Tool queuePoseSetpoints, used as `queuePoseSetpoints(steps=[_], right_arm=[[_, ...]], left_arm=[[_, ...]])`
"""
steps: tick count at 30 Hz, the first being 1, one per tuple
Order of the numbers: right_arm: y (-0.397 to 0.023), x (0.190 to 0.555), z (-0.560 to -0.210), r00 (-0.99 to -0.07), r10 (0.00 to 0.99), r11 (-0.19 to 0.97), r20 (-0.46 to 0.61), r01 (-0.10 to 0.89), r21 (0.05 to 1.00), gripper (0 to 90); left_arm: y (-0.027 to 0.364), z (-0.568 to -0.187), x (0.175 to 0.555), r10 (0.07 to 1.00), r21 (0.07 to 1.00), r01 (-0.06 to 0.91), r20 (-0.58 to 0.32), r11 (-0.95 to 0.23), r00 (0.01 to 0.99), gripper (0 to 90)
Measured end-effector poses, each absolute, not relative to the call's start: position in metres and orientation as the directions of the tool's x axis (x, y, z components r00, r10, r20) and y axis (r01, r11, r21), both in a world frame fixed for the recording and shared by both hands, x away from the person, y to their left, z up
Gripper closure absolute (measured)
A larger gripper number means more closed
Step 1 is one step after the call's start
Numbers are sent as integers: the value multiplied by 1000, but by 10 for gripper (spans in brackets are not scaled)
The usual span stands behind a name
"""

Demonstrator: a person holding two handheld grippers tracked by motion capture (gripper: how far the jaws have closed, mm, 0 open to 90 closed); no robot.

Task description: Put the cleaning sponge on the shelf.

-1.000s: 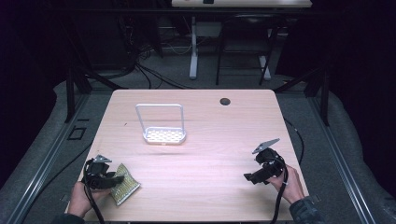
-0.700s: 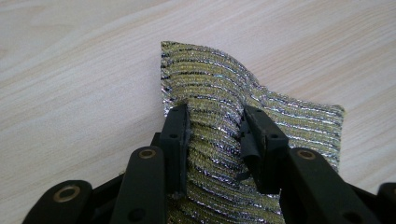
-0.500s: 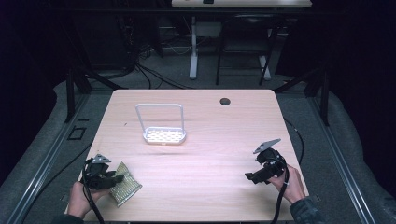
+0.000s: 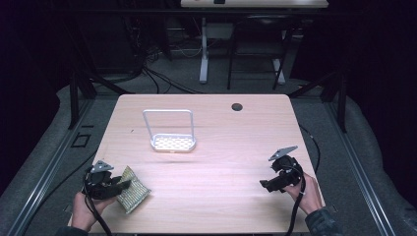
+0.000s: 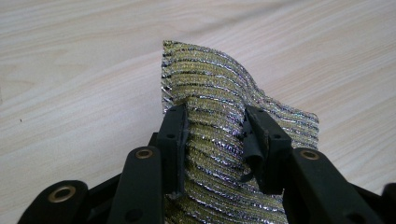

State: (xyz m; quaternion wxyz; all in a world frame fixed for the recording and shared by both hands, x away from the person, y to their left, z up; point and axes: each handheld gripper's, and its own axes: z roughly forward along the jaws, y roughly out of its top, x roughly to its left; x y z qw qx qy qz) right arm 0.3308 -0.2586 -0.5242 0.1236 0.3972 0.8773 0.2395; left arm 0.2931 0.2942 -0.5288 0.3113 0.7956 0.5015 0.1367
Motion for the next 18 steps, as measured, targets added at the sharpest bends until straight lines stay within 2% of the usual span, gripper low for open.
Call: queuePoseSetpoints(steps=[18], right_arm=[[-258, 331, -524, -651, 759, 569, -23, 645, 510, 84]], left_arm=[[277, -523, 296, 891, 700, 656, -61, -283, 449, 608]])
